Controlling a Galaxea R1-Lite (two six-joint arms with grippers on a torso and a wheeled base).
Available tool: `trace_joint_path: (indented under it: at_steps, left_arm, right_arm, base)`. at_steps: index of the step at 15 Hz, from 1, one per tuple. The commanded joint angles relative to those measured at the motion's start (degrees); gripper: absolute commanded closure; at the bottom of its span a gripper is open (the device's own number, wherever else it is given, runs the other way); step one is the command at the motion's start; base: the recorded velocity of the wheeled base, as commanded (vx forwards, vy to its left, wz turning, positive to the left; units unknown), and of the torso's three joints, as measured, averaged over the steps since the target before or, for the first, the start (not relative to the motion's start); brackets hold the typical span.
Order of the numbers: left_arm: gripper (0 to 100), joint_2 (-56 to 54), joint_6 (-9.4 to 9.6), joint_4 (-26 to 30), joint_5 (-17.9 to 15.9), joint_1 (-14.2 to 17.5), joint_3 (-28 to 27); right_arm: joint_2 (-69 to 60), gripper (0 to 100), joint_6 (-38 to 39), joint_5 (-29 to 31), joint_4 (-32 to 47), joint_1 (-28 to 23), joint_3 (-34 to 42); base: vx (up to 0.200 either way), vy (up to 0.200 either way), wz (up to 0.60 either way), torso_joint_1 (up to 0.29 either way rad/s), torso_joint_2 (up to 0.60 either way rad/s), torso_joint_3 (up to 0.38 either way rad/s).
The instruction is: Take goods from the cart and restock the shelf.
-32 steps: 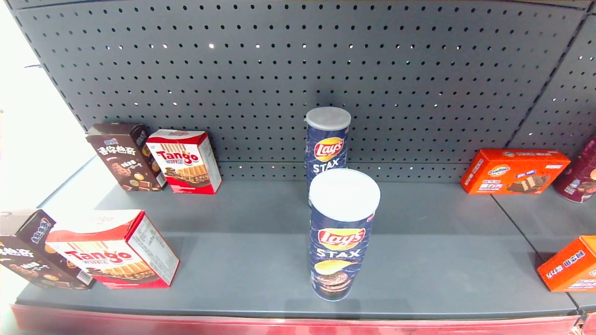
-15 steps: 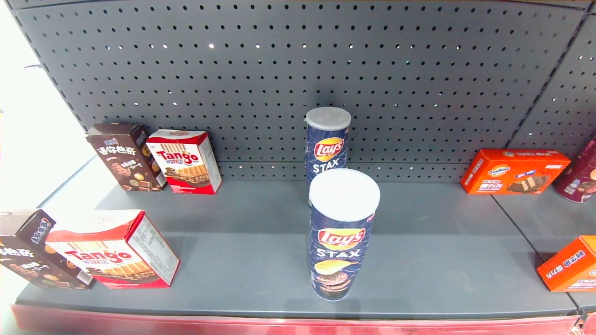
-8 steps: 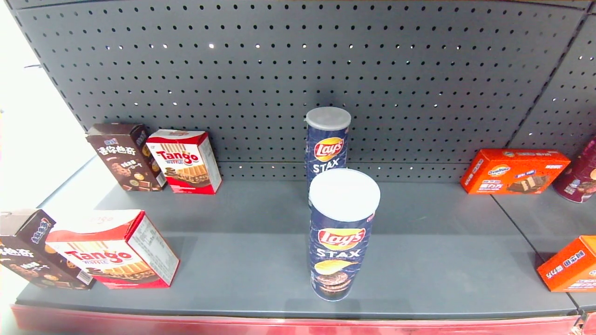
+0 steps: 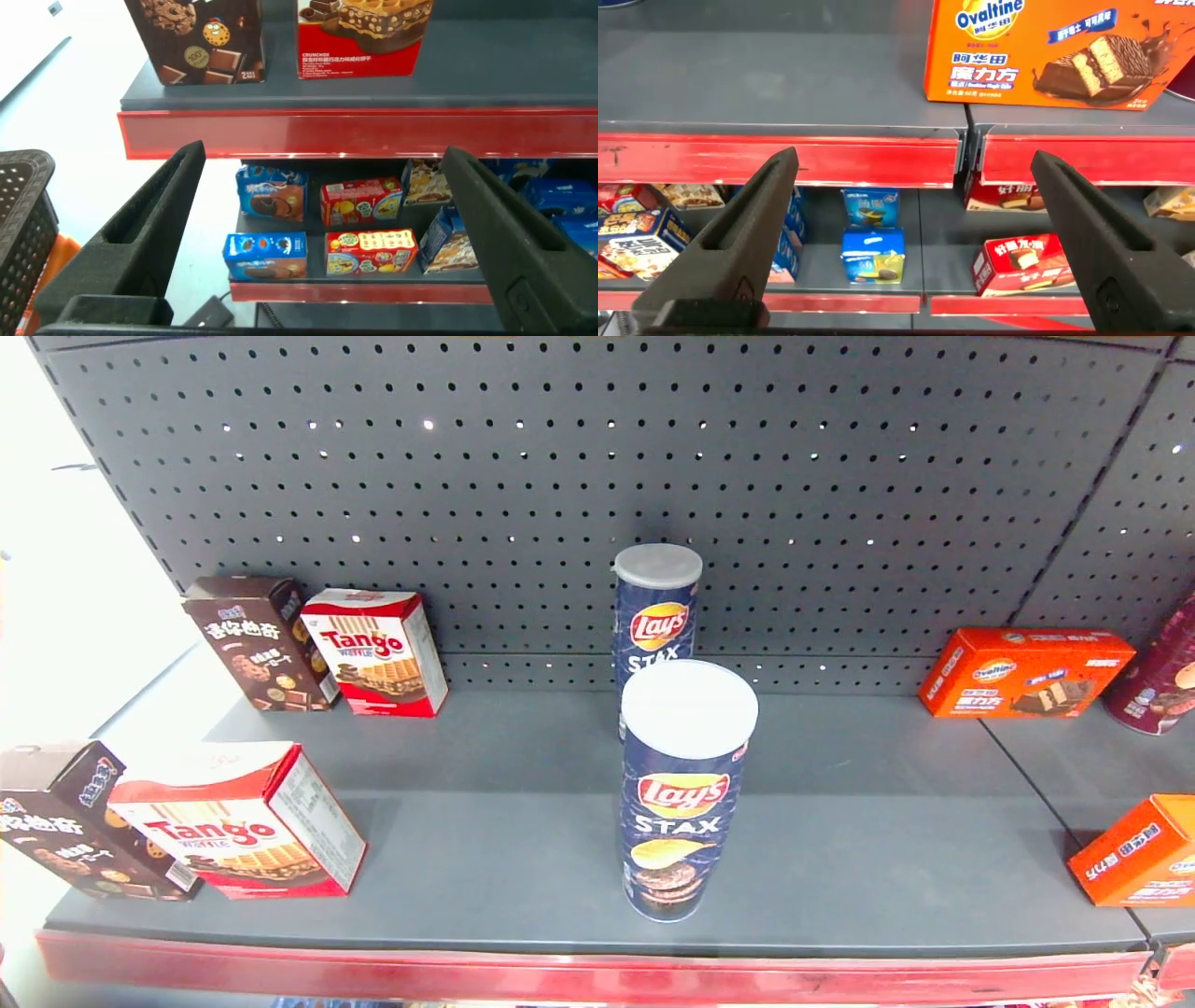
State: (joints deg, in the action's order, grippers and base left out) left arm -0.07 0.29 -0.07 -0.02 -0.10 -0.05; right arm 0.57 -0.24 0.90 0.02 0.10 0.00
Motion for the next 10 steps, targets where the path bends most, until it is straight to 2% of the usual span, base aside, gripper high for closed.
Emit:
trace_joint_path:
  at_steps: [1,10]
  left_arm:
    - [0,0.07,-0.03,-0.01,0.02,0.01,0.05]
    - [0,0.07,-0.2,-0.01,0.2,0.01,0.05]
  right_arm:
    - [0.04,0,-0.02,-0.02,-0.02,-0.01,0.0]
    - [0.04,0,0.07,-0.02,-0.02,-0.01,0.0]
  base:
    - [0.0,0.0,0.0,0.0,0.0,0.0]
    - [0.0,0.0,0.0,0.0,0.0,0.0]
